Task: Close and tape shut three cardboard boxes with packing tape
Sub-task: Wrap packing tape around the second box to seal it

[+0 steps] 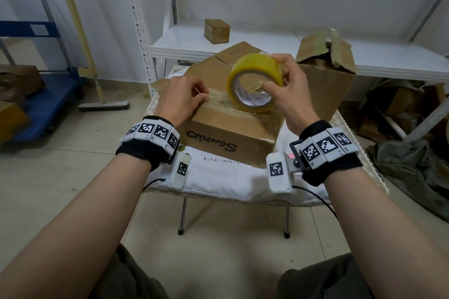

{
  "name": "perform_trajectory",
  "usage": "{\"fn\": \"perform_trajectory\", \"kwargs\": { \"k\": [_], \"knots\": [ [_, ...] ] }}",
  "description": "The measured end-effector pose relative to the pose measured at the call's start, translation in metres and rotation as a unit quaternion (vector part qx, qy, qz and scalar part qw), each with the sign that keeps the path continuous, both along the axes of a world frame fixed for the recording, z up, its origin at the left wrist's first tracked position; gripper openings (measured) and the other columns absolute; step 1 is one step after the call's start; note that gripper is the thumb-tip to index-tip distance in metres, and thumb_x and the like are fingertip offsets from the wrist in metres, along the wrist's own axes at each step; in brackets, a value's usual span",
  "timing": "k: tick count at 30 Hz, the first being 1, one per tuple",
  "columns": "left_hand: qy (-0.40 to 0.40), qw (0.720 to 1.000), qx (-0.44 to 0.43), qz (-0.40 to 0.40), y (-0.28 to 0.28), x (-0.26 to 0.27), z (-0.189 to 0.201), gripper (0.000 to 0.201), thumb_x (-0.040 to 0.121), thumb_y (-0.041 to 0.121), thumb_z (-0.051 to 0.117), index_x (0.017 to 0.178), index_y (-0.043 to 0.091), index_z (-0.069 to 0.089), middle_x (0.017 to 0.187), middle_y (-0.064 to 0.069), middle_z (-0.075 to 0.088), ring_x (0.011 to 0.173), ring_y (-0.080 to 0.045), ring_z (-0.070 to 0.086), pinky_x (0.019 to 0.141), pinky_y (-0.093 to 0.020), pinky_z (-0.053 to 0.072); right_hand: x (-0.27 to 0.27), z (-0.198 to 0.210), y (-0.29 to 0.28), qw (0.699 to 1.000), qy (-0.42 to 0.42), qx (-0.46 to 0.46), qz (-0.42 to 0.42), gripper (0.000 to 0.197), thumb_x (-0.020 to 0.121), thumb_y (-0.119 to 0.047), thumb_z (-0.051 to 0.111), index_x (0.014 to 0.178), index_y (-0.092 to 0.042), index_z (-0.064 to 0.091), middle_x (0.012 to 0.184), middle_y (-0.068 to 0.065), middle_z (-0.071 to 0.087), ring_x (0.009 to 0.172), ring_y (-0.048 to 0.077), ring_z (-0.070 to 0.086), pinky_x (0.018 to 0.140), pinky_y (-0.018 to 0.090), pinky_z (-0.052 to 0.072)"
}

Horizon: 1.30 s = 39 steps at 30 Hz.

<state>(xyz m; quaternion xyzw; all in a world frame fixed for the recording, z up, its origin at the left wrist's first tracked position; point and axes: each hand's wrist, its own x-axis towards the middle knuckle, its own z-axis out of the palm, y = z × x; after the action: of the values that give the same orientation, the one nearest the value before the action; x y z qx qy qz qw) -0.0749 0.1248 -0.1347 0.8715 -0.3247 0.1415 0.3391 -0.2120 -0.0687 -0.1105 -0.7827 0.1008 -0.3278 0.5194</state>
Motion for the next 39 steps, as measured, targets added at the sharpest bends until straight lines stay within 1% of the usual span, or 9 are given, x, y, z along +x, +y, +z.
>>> {"fn": "perform_trajectory", "kwargs": {
  "k": [5,10,15,17,20,22,26,32,39],
  "knots": [
    [0.015,1.000,0.006,-0.007,0.001,0.001,0.001,0.001,0.086,0.024,0.075,0.086,0.025,0.075,0.094,0.009,0.071,0.092,-0.011,0.064,0.086,-0.034,0.049,0.004,-0.003,-0.004,1.000,0.018,0.000,0.008,0.042,0.088,-0.003,0.065,0.121,-0.027,0.052,0.106,0.004,0.057,0.093,0.017,0.057,0.085,0.037,0.052],
    [0.037,0.999,0.011,-0.023,0.002,0.005,0.001,0.005,0.083,0.030,0.077,0.087,0.030,0.080,0.115,0.005,0.070,0.101,-0.014,0.063,0.095,-0.039,0.049,0.004,-0.002,-0.004,0.999,0.026,-0.009,0.017,0.037,0.089,-0.006,0.064,0.118,-0.027,0.052,0.103,0.001,0.056,0.093,0.017,0.057,0.089,0.042,0.052],
    [-0.025,0.998,0.044,-0.042,-0.004,-0.002,0.006,0.010,0.085,0.018,0.076,0.094,0.016,0.080,0.095,0.005,0.067,0.087,-0.012,0.056,0.073,-0.003,0.032,0.004,-0.002,-0.004,0.999,0.043,-0.015,0.016,0.041,0.090,-0.007,0.066,0.125,-0.025,0.053,0.103,-0.005,0.055,0.098,0.017,0.057,0.090,0.040,0.051],
    [-0.052,0.995,0.075,-0.033,-0.008,-0.005,0.006,0.010,0.086,0.020,0.076,0.094,0.024,0.080,0.095,0.007,0.069,0.085,-0.012,0.058,0.077,-0.011,0.041,0.004,-0.003,-0.003,0.998,0.052,-0.012,0.020,0.047,0.092,-0.004,0.065,0.132,-0.024,0.051,0.103,-0.008,0.054,0.103,0.019,0.060,0.092,0.036,0.051],
    [-0.050,0.993,0.096,-0.040,-0.010,-0.009,0.006,0.011,0.086,0.018,0.075,0.092,0.026,0.080,0.101,0.006,0.072,0.091,-0.018,0.064,0.086,-0.038,0.053,0.001,-0.001,-0.002,0.998,0.062,-0.004,0.025,0.057,0.093,0.001,0.063,0.141,-0.025,0.046,0.111,-0.005,0.057,0.103,0.012,0.063,0.092,0.029,0.052],
    [-0.038,0.994,0.087,-0.051,-0.011,-0.012,0.008,0.011,0.086,0.013,0.075,0.092,0.021,0.080,0.100,0.004,0.072,0.091,-0.017,0.064,0.087,-0.036,0.053,0.000,0.001,-0.002,0.997,0.072,-0.006,0.025,0.062,0.093,0.001,0.063,0.144,-0.028,0.044,0.118,0.001,0.057,0.098,0.005,0.062,0.089,0.027,0.053],
    [-0.023,0.995,0.074,-0.058,-0.012,-0.010,0.009,0.014,0.085,0.005,0.074,0.093,0.016,0.080,0.100,0.000,0.072,0.091,-0.018,0.064,0.091,-0.036,0.053,-0.002,0.001,-0.001,0.994,0.103,0.000,0.021,0.064,0.093,-0.003,0.064,0.146,-0.029,0.038,0.121,0.007,0.056,0.106,0.013,0.063,0.091,0.033,0.053],
    [-0.025,0.996,0.064,-0.056,-0.014,-0.015,0.007,0.008,0.087,0.011,0.074,0.092,0.013,0.080,0.097,-0.005,0.073,0.093,-0.023,0.063,0.091,-0.042,0.051,-0.005,-0.001,-0.001,0.988,0.155,0.010,-0.003,0.045,0.094,-0.013,0.065,0.134,-0.016,0.045,0.102,-0.001,0.061,0.102,0.020,0.061,0.103,0.047,0.050],
    [-0.023,0.996,0.084,-0.014,-0.022,-0.026,0.010,0.010,0.089,0.019,0.072,0.095,0.015,0.079,0.095,-0.009,0.072,0.093,-0.026,0.063,0.088,-0.043,0.052,-0.004,-0.003,0.002,0.987,0.161,-0.022,0.009,0.043,0.094,-0.011,0.065,0.131,-0.015,0.044,0.097,0.000,0.056,0.093,0.015,0.058,0.098,0.043,0.052]
  ]
}}
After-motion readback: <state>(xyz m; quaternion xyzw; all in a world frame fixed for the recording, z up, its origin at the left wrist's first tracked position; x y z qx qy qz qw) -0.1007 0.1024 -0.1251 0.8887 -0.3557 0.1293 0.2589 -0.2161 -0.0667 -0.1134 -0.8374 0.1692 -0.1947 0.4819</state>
